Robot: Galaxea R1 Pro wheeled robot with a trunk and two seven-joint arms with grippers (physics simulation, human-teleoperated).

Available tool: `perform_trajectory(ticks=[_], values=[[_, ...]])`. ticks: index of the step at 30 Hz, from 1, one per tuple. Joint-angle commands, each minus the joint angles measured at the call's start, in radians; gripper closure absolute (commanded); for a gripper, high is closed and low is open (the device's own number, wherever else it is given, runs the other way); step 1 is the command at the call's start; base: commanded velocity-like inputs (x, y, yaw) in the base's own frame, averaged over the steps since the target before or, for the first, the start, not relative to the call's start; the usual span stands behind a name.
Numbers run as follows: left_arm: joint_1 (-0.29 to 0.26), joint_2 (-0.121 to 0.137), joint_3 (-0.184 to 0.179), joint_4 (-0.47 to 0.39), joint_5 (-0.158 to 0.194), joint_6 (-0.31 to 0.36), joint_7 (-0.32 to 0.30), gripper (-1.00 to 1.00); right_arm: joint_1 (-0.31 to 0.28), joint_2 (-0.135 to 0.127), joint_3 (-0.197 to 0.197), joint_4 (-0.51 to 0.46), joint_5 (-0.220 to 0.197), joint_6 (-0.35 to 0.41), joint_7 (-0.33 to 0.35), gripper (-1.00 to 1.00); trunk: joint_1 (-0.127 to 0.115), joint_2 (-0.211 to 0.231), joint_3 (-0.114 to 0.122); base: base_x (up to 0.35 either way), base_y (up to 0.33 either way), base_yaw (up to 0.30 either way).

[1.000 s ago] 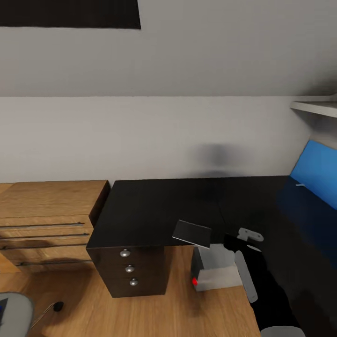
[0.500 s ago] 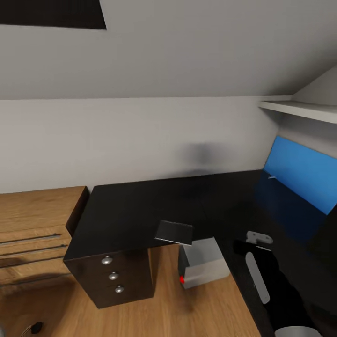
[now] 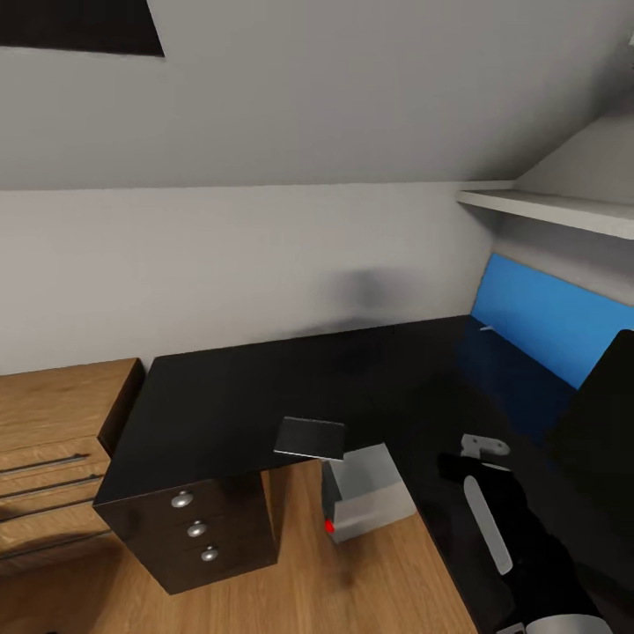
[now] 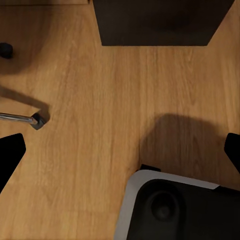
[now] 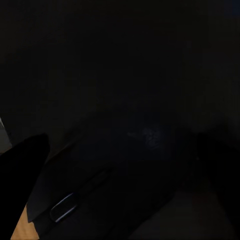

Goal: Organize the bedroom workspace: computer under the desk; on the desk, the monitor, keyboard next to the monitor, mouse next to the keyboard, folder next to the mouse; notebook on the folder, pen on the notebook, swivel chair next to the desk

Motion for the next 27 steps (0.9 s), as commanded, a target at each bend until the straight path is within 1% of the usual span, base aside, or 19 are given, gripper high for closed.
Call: perform_trajectory(ticks=[1,5,9,12,22,27], values=[[0.000,0.000,0.008,-0.002,0.003,0.000,-0.011,-1.00,0.000,-0.001,0.004,-0.001,-0.012,0.002,-0.002,1.00,0.000,-0.001,-0.001,0.000,0.000,-0.011],[0.000,0.000,0.008,-0.002,0.003,0.000,-0.011,-1.00,0.000,-0.002,0.007,-0.001,-0.012,0.000,0.017,1.00,0.000,-0.001,-0.001,0.000,0.000,-0.006],[0.000,0.000,0.008,-0.002,0.003,0.000,-0.011,-1.00,0.002,-0.017,0.009,0.000,-0.012,-0.004,0.057,1.00,0.000,-0.001,-0.001,0.000,0.000,-0.001],[0.000,0.000,0.008,-0.002,0.003,0.000,-0.011,-1.00,0.007,-0.022,0.009,0.000,-0.011,-0.005,0.081,1.00,0.000,-0.001,-0.001,0.000,0.000,0.000],[0.000,0.000,0.008,-0.002,0.003,0.000,-0.013,-1.00,0.009,-0.024,0.009,0.001,-0.010,-0.005,0.092,1.00,0.000,-0.001,-0.001,-0.006,0.000,0.000],[0.000,0.000,0.008,-0.002,0.003,0.000,-0.013,-1.00,0.009,-0.024,0.010,0.002,-0.010,-0.004,0.093,1.00,0.000,-0.001,-0.001,-0.203,0.000,0.000]])
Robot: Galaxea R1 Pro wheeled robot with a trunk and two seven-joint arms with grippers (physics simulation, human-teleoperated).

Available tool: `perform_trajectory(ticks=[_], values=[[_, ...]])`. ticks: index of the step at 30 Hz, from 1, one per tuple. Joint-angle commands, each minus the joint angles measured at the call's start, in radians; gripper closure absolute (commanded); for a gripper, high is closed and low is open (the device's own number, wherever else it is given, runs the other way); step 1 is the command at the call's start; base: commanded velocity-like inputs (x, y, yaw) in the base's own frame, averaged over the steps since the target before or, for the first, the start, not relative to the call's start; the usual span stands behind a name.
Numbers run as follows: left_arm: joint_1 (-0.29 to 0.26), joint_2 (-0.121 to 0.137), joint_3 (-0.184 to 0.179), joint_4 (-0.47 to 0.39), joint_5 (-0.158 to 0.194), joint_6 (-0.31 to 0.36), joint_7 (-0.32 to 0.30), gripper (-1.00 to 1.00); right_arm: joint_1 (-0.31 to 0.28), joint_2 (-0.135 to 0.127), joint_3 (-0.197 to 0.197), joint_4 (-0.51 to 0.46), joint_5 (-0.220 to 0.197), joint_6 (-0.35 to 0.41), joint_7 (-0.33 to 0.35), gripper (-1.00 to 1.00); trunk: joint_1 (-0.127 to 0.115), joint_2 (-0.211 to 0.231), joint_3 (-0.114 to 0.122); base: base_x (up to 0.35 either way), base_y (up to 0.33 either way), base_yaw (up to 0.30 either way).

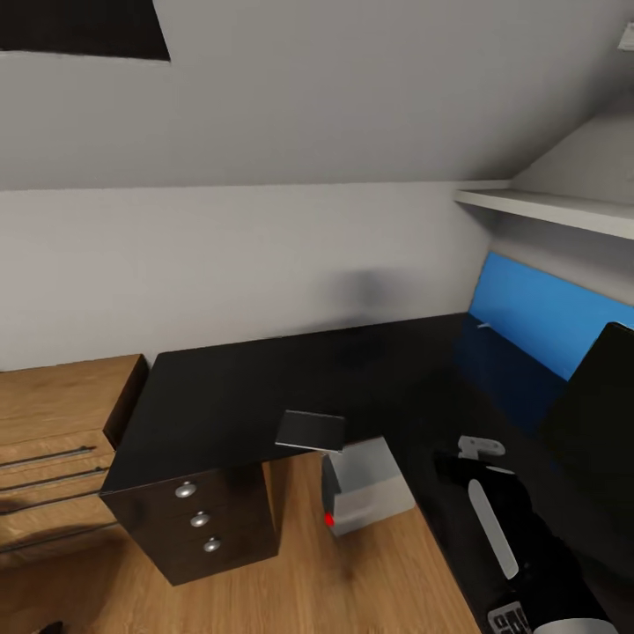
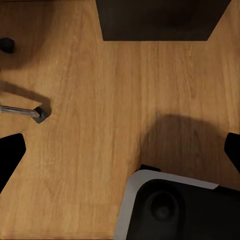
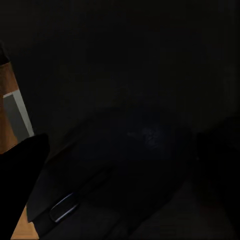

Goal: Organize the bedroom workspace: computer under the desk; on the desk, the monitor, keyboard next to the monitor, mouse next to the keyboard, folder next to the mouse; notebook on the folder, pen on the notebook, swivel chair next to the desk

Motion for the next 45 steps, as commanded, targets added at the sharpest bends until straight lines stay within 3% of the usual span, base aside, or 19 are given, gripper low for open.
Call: perform_trajectory(ticks=[1,17,45], values=[[0.001,0.000,0.008,-0.002,0.003,0.000,-0.010,-1.00,-0.001,-0.001,0.000,0.001,-0.012,0.003,-0.005,1.00,0.000,-0.001,-0.001,-0.289,0.000,0.000],[0.001,0.000,0.008,-0.002,0.003,-0.001,-0.011,-1.00,0.000,0.000,0.003,0.053,-0.010,0.001,-0.012,1.00,0.000,-0.001,-0.001,-0.162,-0.015,0.000],[0.001,0.000,0.008,-0.002,0.001,-0.003,-0.009,-1.00,0.000,0.003,-0.007,0.122,-0.011,-0.030,-0.014,1.00,0.000,-0.001,-0.001,-0.041,-0.015,0.000]])
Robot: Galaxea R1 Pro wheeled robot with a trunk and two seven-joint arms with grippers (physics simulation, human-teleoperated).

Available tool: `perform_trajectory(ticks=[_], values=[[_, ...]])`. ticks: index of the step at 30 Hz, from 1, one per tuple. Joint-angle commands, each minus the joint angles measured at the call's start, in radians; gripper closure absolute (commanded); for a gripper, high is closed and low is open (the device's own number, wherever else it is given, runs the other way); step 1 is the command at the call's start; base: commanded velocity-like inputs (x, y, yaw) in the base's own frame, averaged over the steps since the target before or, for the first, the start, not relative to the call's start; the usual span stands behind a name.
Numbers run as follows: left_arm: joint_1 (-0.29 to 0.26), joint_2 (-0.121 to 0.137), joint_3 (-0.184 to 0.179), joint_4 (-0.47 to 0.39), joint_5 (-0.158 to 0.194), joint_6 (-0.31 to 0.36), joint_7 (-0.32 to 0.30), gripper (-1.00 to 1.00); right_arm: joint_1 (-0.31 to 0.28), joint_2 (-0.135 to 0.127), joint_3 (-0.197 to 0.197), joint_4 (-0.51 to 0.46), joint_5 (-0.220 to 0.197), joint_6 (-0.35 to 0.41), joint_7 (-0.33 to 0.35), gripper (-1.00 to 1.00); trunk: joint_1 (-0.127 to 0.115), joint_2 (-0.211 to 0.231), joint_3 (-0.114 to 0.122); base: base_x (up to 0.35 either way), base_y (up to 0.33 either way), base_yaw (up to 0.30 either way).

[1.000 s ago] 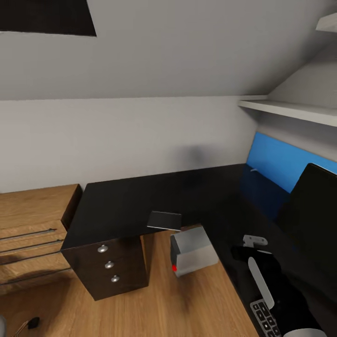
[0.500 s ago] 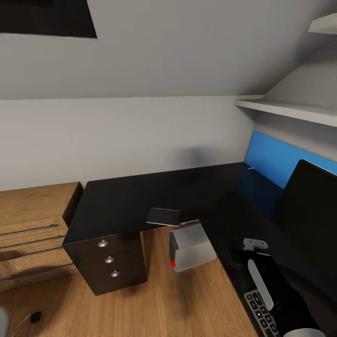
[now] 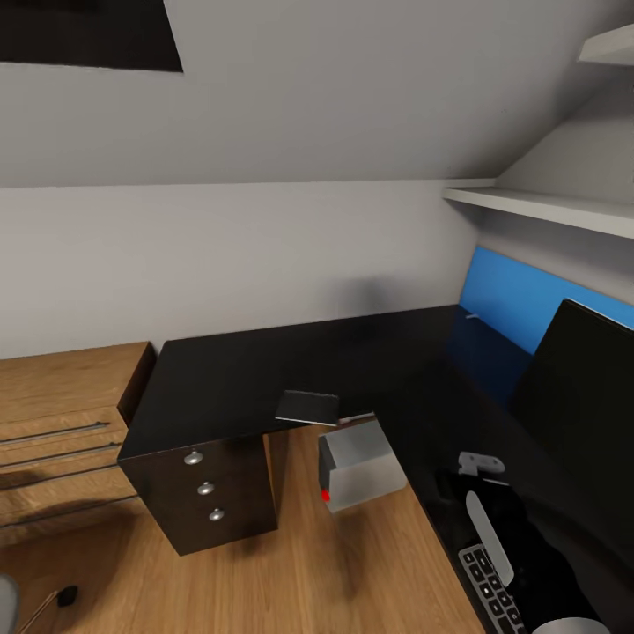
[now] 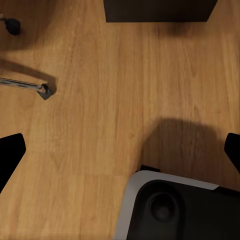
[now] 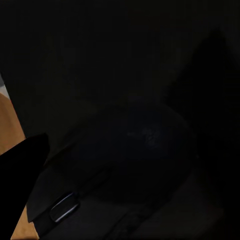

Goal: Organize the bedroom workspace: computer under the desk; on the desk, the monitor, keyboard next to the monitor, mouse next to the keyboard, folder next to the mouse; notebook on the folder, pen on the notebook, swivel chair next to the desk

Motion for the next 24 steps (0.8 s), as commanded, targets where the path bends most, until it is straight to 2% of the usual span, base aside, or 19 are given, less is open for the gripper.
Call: perform_trajectory(ticks=[1,24], values=[[0.000,0.000,0.008,-0.002,0.004,0.000,-0.010,-1.00,0.000,0.000,0.000,0.000,-0.012,0.002,-0.005,1.00,0.000,-0.001,-0.001,-0.053,0.000,0.000],[0.000,0.000,0.008,-0.002,0.004,0.000,-0.012,-1.00,0.000,0.000,0.000,0.005,-0.015,0.001,-0.004,1.00,0.000,-0.001,-0.001,-0.080,0.000,-0.004]])
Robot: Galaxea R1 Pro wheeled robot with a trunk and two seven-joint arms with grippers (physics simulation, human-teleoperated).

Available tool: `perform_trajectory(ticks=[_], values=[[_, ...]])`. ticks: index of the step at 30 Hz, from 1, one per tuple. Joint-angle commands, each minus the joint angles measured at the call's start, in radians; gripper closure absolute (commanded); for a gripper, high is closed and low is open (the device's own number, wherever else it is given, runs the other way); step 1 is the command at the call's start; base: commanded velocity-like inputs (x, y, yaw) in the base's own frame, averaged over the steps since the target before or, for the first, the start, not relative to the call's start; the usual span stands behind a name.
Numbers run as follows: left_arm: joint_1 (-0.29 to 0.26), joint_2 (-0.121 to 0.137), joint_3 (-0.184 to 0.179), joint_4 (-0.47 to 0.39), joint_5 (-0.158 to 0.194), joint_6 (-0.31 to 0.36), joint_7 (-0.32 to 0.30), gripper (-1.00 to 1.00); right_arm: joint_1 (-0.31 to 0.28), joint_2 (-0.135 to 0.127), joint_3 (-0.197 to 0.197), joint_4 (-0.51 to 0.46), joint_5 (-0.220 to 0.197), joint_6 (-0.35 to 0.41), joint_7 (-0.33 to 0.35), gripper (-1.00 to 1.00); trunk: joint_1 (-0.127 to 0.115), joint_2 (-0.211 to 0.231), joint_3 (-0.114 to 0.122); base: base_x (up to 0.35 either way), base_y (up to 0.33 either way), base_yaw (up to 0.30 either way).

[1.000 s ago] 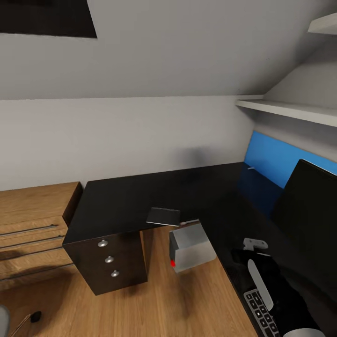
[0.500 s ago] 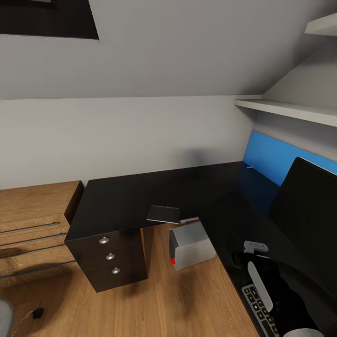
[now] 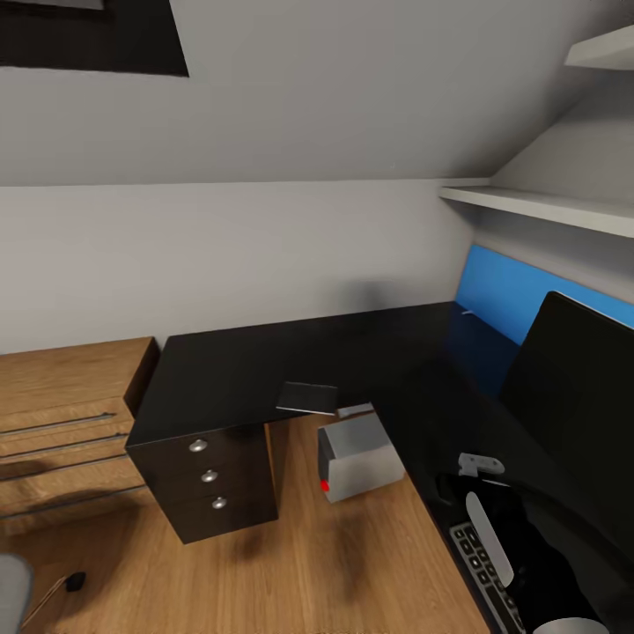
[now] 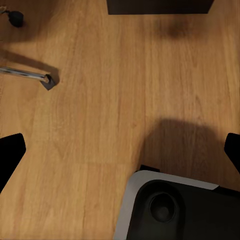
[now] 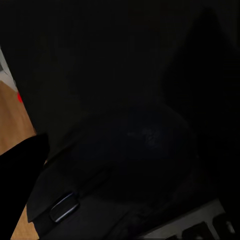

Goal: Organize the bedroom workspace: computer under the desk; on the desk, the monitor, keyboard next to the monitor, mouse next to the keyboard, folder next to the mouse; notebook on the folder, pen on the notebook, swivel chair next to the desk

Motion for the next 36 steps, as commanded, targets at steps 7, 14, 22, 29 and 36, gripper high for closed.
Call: perform_trajectory(ticks=[7,14,22,29,36], values=[[0.001,0.000,0.008,-0.002,0.003,0.000,-0.009,-1.00,-0.001,0.000,0.000,-0.002,-0.014,0.003,-0.006,1.00,0.000,-0.001,-0.001,-0.004,0.000,-0.017],[0.001,0.000,0.007,-0.002,0.003,0.000,-0.009,-1.00,-0.001,0.000,0.000,-0.002,-0.012,0.002,-0.006,1.00,0.000,-0.001,-0.001,0.000,0.000,0.000],[0.001,0.001,0.006,-0.002,0.003,-0.006,-0.012,-1.00,-0.001,0.000,0.000,-0.003,-0.010,0.003,-0.008,1.00,0.000,-0.001,-0.001,0.000,0.000,0.000],[0.001,0.000,0.008,-0.002,0.003,-0.006,-0.011,-1.00,-0.001,0.000,-0.029,-0.002,-0.011,0.003,-0.037,1.00,0.000,-0.001,-0.001,0.000,0.000,0.000],[0.001,-0.001,0.008,-0.002,0.003,-0.006,-0.011,-1.00,-0.001,0.000,-0.038,-0.002,-0.011,0.003,-0.043,1.00,0.000,-0.001,-0.001,0.000,0.000,0.000]])
